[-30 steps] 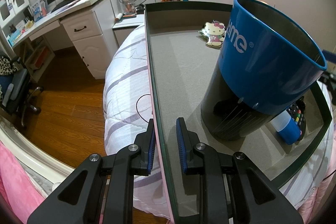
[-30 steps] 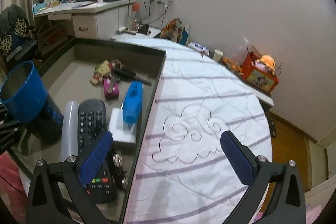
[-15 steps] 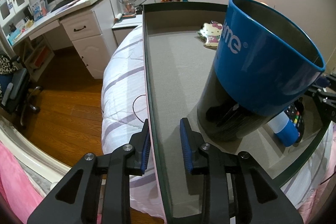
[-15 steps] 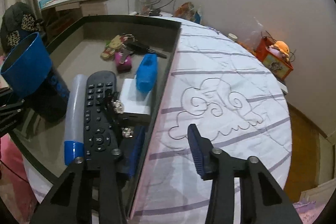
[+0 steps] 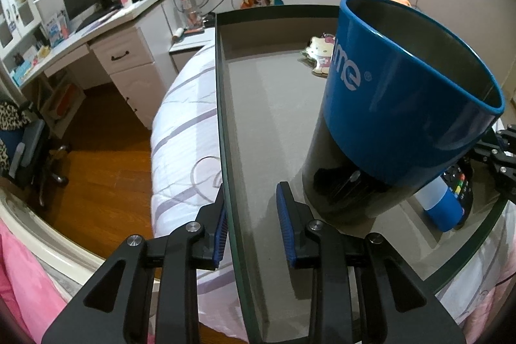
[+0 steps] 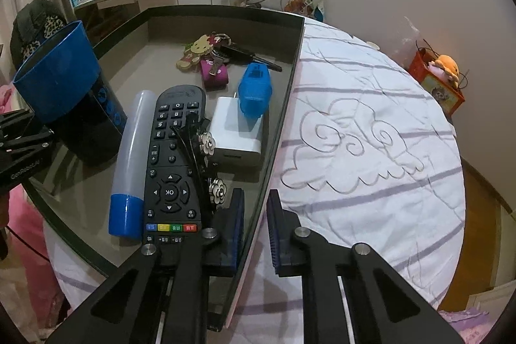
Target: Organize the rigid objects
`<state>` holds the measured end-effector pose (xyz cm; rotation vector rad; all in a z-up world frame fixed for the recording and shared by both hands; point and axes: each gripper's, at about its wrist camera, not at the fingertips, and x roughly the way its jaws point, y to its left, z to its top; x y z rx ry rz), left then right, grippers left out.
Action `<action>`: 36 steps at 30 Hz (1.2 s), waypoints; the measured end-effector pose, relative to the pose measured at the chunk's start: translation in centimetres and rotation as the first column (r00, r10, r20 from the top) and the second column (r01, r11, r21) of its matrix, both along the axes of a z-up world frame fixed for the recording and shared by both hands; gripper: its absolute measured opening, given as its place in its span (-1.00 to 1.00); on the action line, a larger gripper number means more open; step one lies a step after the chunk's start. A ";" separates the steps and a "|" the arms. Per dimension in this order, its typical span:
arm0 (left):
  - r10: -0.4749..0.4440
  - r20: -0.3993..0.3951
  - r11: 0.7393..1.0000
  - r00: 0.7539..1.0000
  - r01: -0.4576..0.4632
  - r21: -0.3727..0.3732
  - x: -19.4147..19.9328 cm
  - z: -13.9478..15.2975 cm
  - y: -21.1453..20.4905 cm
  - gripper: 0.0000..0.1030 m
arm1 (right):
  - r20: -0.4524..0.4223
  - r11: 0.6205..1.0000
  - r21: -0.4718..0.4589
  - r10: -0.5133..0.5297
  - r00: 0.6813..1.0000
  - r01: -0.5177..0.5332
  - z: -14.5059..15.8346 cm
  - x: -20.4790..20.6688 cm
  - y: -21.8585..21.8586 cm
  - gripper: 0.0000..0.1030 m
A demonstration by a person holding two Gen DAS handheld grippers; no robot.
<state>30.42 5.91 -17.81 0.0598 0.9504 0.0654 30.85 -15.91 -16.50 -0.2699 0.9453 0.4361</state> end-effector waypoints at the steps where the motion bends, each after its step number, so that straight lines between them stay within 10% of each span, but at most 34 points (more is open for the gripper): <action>1: -0.007 0.000 1.000 1.000 0.007 0.002 0.1 0.0 -0.3 -0.47 | -0.001 1.000 0.003 -0.007 1.000 0.007 0.0 -0.1 -0.3 -0.73; 36: -0.128 0.005 0.992 0.992 0.128 -0.009 2.0 0.3 -5.5 -0.38 | -0.018 0.980 0.076 -0.185 0.983 0.186 -0.1 -1.5 -5.3 -0.34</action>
